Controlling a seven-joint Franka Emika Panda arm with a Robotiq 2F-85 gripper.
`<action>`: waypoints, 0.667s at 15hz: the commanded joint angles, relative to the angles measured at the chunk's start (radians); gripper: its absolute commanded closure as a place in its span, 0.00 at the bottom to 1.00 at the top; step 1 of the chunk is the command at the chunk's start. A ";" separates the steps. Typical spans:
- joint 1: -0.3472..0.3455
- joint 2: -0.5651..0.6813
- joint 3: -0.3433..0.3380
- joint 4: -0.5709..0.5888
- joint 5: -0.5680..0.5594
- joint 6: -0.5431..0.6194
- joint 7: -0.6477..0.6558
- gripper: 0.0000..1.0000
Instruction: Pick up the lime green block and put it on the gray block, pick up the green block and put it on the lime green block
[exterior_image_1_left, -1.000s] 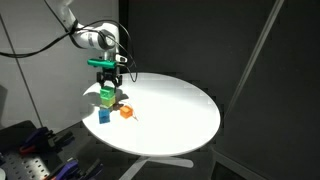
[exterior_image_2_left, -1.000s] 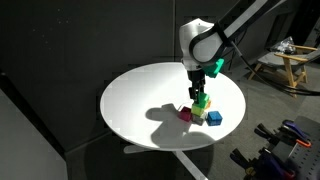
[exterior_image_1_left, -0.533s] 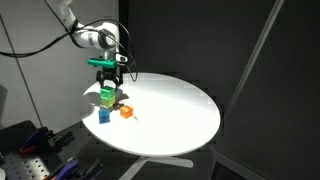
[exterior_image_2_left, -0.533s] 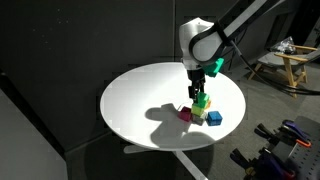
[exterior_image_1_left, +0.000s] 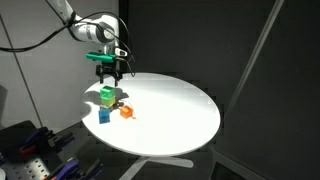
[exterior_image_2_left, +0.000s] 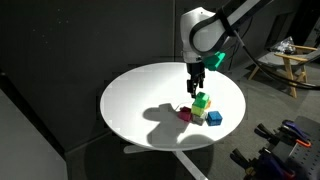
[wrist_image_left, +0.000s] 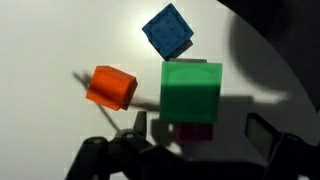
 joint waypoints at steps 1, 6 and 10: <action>-0.018 -0.086 0.014 -0.044 0.051 -0.023 -0.014 0.00; -0.026 -0.183 0.003 -0.076 0.093 -0.067 0.028 0.00; -0.035 -0.270 -0.008 -0.107 0.085 -0.116 0.103 0.00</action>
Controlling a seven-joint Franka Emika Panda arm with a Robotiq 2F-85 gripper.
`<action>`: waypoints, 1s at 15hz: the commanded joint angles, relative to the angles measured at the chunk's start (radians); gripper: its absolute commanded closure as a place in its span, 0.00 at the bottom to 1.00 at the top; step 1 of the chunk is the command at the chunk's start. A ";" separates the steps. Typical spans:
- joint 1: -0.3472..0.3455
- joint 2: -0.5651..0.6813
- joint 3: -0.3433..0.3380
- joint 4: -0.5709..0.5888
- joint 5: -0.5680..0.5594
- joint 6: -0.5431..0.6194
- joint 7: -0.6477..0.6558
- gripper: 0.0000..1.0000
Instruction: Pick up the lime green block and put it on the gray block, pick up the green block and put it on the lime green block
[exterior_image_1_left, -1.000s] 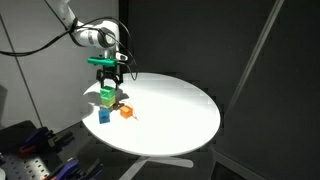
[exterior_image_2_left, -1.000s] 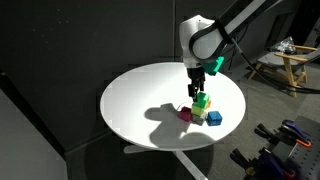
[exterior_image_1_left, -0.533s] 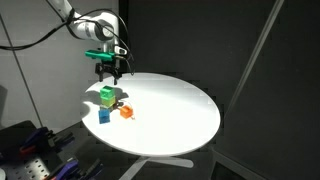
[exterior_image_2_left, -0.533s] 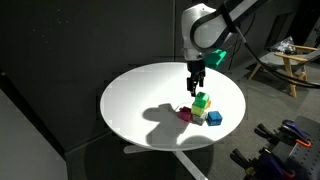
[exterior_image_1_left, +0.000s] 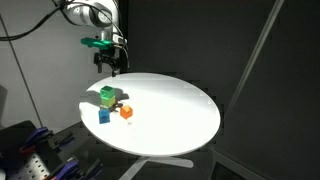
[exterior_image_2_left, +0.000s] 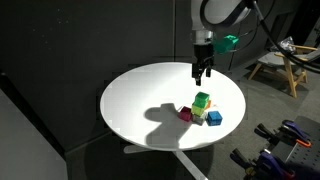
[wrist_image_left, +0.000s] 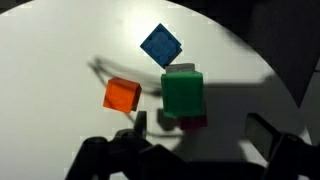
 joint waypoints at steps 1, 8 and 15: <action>-0.014 -0.110 -0.006 -0.055 0.005 -0.048 0.080 0.00; -0.041 -0.245 -0.011 -0.111 0.001 -0.144 0.188 0.00; -0.067 -0.356 -0.017 -0.161 0.016 -0.216 0.180 0.00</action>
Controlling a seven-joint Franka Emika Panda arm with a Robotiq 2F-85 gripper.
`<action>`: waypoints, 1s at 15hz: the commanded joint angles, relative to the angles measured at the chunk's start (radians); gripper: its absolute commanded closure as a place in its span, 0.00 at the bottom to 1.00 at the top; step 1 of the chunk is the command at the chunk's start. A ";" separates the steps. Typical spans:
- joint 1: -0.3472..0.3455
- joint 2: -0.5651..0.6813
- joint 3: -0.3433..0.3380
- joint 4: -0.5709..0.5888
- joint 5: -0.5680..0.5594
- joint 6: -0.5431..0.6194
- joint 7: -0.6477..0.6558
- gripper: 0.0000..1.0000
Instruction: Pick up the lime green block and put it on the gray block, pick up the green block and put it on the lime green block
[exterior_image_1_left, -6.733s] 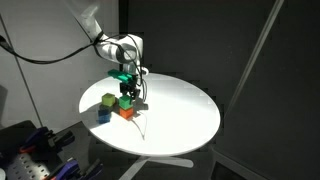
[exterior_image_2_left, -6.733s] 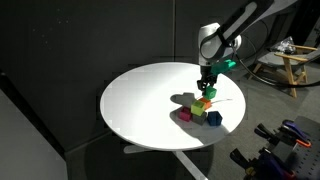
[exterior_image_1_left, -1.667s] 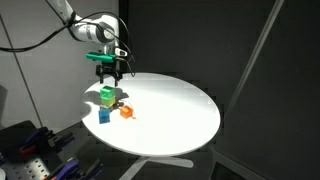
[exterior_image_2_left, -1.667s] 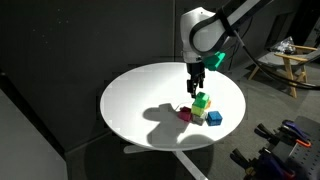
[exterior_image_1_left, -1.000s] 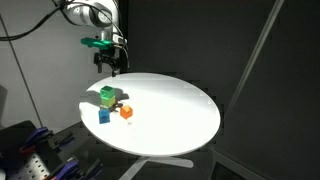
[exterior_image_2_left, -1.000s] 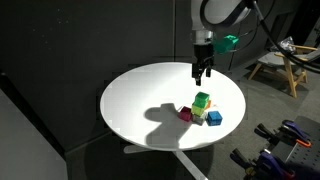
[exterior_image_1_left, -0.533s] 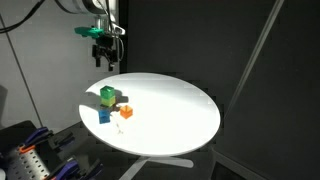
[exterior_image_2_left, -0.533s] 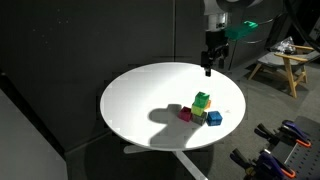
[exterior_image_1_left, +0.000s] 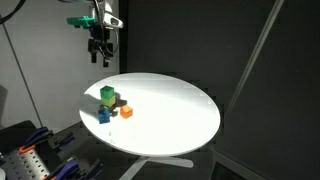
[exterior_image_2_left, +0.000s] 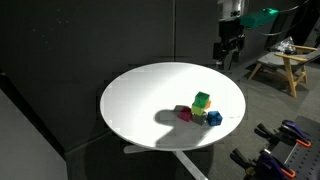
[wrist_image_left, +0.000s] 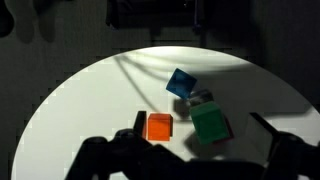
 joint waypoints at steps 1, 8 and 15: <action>-0.013 -0.087 -0.006 -0.050 0.017 -0.016 -0.006 0.00; -0.018 -0.234 -0.029 -0.138 0.056 0.013 -0.064 0.00; -0.016 -0.359 -0.056 -0.205 0.121 0.031 -0.133 0.00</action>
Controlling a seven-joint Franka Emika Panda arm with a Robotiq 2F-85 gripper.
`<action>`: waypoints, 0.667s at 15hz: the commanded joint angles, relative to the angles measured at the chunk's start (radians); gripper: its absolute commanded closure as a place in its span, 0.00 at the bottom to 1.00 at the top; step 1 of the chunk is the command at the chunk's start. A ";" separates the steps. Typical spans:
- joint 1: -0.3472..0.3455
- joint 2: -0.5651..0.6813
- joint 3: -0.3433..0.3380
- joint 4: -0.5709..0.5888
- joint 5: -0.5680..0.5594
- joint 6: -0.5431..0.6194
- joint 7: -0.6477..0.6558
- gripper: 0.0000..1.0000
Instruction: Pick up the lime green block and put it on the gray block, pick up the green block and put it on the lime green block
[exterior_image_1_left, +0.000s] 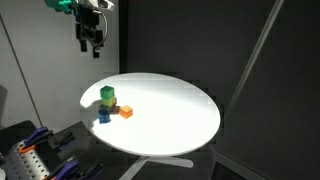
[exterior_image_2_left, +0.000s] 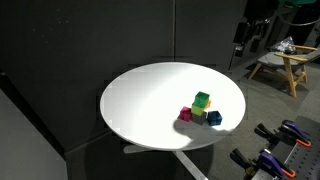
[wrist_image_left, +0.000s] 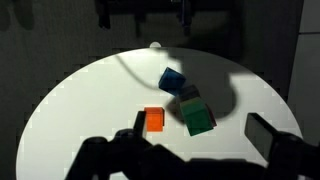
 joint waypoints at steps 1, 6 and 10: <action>-0.002 -0.081 -0.016 -0.055 0.042 0.041 -0.061 0.00; -0.007 -0.104 -0.004 -0.093 0.030 0.133 -0.052 0.00; -0.007 -0.096 0.004 -0.111 0.018 0.171 -0.049 0.00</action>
